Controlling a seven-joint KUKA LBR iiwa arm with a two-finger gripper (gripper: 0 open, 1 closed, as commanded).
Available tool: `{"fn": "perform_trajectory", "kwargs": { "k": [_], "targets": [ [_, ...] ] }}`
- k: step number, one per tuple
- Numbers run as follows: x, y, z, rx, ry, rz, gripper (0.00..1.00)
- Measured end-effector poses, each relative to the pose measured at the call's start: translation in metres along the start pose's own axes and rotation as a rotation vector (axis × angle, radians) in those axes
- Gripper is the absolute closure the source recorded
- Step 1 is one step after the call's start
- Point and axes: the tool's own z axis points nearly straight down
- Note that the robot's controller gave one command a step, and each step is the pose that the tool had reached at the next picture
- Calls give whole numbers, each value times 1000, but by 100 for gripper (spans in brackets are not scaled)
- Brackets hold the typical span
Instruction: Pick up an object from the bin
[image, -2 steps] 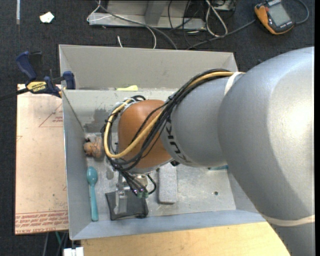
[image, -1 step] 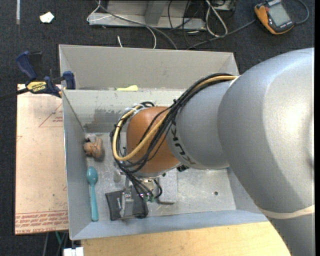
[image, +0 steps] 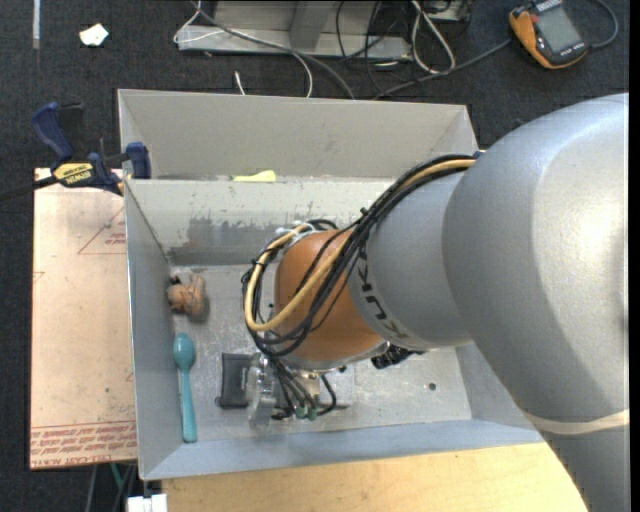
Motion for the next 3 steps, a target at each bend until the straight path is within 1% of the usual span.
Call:
{"fn": "perform_trajectory", "kwargs": {
  "k": [1, 2, 3],
  "targets": [
    [0, 0, 0, 0, 0, 0, 100],
    [-14, 6, -25, -2, 0, 13, 100],
    [-14, 1, -55, 0, 3, -14, 100]
  ]
}}
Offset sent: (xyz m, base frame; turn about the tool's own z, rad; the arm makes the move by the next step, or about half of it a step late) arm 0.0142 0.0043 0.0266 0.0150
